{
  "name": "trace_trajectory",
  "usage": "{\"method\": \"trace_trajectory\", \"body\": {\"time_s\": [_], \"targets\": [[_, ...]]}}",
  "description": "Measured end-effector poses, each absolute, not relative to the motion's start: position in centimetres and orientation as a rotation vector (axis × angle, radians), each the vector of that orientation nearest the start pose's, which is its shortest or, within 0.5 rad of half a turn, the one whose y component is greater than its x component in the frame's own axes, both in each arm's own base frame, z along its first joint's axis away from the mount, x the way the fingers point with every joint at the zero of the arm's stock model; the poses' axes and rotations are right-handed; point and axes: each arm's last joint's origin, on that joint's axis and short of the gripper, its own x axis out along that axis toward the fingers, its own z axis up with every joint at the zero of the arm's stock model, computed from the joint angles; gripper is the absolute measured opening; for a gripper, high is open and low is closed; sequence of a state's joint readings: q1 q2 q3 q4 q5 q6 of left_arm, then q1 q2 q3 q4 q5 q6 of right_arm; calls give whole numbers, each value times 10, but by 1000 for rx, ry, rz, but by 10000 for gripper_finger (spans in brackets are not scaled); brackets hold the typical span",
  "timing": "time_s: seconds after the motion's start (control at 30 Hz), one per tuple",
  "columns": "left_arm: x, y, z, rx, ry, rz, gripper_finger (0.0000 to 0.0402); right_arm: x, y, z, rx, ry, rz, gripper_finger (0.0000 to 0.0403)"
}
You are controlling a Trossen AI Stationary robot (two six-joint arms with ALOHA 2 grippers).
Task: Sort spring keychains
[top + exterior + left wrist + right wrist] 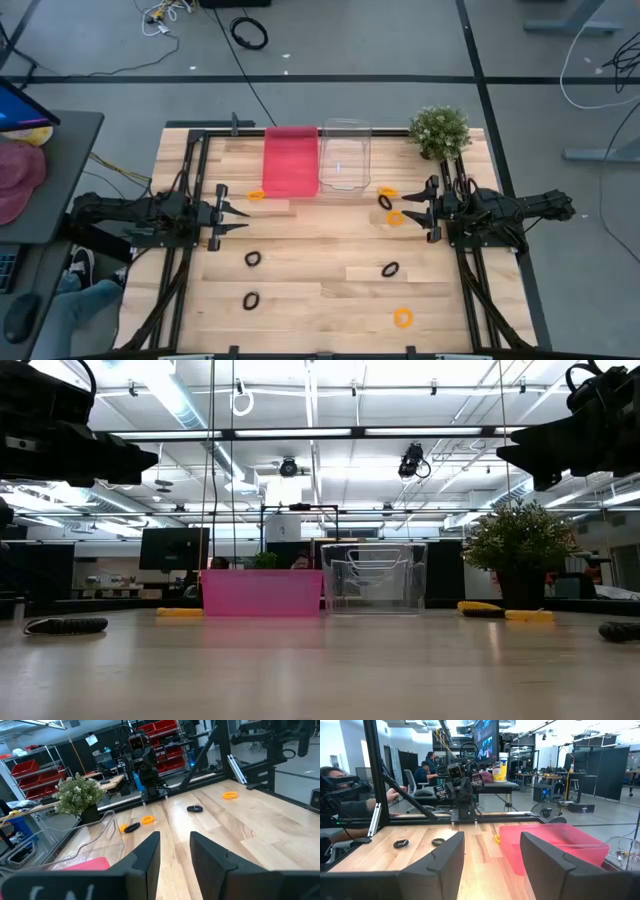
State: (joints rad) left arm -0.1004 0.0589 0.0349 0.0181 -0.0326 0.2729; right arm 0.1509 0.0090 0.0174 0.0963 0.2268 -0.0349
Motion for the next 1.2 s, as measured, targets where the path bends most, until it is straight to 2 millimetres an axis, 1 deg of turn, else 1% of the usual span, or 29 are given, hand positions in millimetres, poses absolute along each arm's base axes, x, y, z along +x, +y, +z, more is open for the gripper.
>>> {"method": "trace_trajectory", "body": {"time_s": [1.03, 1.13, 1.2], "targets": [[99, -9, 173, 273, -4, -68, 112, 96, 8, 178, -16, -100, -77, 198], [99, -9, 173, 273, -4, -68, 112, 96, 8, 173, -26, -48, -75, 198], [99, -9, 173, 273, -4, -68, 112, 97, 8, 172, -28, -47, -74, 198]]}}
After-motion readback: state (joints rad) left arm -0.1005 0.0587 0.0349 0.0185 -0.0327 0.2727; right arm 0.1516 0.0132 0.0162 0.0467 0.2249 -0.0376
